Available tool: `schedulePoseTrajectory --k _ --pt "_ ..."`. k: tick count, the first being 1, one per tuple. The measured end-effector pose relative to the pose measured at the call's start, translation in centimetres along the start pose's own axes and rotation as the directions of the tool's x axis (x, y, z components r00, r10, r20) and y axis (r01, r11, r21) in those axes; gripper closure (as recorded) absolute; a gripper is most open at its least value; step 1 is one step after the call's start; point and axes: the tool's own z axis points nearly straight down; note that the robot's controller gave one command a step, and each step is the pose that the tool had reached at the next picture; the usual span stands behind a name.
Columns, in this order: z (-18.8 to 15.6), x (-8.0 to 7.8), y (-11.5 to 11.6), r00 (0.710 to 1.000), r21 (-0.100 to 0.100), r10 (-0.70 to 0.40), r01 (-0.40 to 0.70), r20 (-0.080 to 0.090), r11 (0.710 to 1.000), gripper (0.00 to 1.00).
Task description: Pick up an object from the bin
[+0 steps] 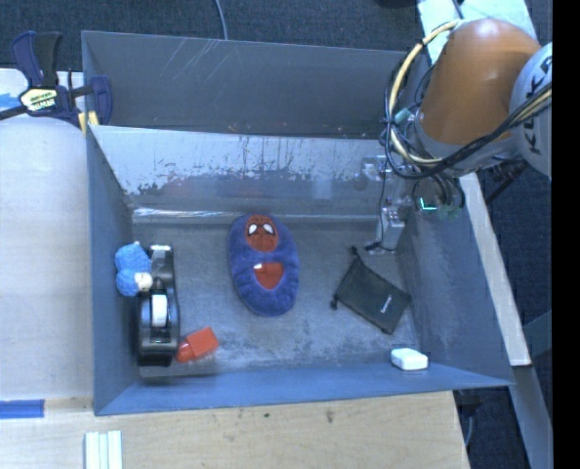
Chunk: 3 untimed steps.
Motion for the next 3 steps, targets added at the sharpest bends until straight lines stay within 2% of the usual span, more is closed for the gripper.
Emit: schedulePoseTrajectory --k 1,2,3 --pt "11.7 1.8 -6.4 0.977 0.001 -0.214 0.214 0.001 0.977 0.0" --pt "11.4 6.0 -1.0 0.928 -0.001 -0.372 0.372 0.004 0.928 0.0" --pt "11.3 5.9 -1.2 0.929 0.003 -0.371 0.371 0.007 0.929 1.0"
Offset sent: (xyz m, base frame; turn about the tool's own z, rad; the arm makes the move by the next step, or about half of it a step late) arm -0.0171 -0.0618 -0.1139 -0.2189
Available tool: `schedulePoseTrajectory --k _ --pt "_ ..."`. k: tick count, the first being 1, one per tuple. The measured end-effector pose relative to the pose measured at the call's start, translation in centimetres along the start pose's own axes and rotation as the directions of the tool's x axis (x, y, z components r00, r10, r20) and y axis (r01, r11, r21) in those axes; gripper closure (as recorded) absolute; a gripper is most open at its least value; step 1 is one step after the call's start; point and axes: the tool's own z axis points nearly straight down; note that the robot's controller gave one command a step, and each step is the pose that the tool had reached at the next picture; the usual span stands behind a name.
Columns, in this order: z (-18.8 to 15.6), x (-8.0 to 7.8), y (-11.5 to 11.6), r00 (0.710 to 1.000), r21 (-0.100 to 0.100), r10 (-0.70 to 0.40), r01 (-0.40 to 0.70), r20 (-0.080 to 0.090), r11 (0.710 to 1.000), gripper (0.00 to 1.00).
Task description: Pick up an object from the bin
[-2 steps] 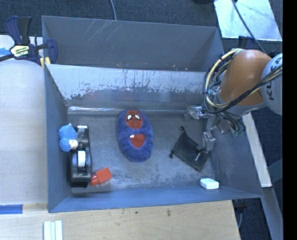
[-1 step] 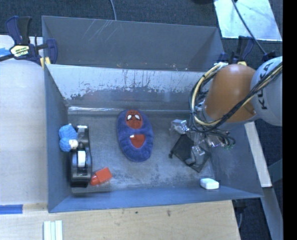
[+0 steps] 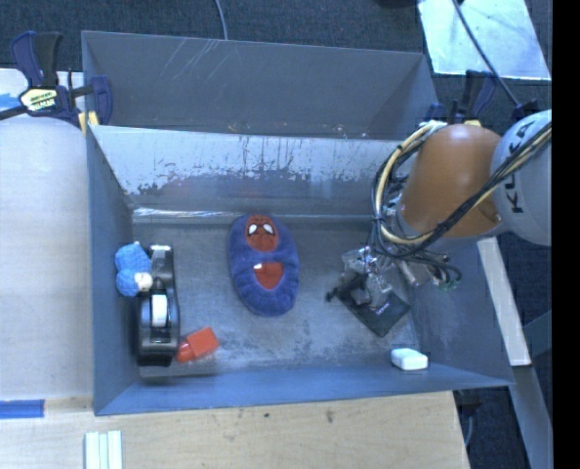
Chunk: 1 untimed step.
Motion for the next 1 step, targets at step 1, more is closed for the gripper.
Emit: schedulePoseTrajectory --k 1 --pt "-0.49 1.51 0.85 0.978 -0.002 -0.208 0.208 -0.004 0.978 1.0"
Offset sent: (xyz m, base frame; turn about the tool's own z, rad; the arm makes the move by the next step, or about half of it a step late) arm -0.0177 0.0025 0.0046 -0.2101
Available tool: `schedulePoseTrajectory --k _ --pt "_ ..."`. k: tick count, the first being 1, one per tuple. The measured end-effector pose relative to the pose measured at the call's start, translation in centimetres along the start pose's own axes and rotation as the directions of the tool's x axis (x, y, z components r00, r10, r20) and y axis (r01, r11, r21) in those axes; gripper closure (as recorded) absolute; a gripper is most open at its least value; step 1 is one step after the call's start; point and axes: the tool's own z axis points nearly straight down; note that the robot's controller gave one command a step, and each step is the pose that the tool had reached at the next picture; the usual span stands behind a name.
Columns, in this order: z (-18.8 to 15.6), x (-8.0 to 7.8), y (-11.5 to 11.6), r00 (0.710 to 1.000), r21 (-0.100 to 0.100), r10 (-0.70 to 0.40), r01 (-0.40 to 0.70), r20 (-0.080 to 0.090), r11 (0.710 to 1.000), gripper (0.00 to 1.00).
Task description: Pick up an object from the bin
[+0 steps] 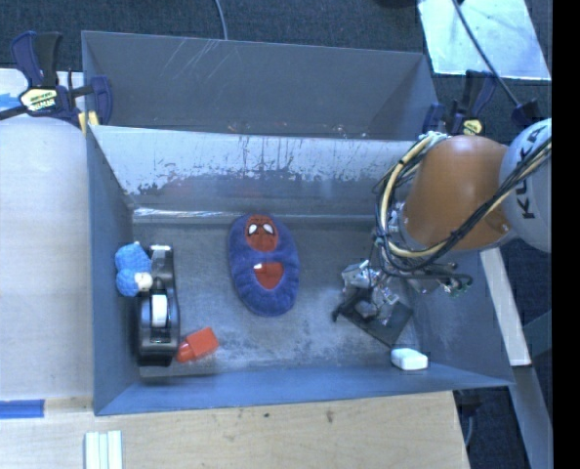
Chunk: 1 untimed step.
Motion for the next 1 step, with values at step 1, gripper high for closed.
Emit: schedulePoseTrajectory --k 1 --pt "-15.94 2.18 4.06 0.999 0.007 -0.032 0.032 0.009 0.999 1.0"
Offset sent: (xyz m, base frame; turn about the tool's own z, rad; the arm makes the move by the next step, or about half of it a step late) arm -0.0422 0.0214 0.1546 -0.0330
